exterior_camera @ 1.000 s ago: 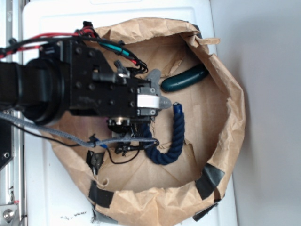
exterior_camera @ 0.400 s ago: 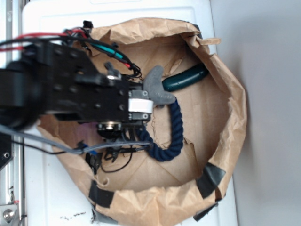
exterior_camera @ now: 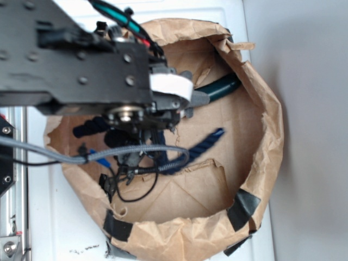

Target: Grab the blue rope.

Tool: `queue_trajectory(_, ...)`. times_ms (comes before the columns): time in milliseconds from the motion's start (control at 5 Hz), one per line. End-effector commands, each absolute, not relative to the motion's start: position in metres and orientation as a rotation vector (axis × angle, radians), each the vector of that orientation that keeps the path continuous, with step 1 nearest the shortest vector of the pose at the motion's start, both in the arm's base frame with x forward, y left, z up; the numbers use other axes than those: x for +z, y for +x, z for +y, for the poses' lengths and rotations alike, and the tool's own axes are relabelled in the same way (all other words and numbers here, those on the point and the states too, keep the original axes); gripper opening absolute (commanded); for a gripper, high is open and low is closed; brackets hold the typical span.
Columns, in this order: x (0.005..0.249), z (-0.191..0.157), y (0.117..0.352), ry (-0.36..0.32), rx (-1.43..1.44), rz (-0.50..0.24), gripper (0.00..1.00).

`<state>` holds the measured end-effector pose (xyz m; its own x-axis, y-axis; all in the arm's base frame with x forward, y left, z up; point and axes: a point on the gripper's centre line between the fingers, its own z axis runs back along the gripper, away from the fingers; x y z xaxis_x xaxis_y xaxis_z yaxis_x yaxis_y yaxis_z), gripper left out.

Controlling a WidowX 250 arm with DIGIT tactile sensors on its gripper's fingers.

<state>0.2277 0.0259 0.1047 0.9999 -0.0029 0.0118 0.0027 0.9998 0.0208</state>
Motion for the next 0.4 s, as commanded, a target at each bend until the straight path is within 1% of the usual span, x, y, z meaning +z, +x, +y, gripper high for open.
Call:
queue_trajectory(0,0.1377,0.0283,0.2283,0.017,-0.002,-0.097,0.00)
queue_trajectory(200,0.1317,0.0248,0.2304,0.125,-0.024,-0.057,0.84)
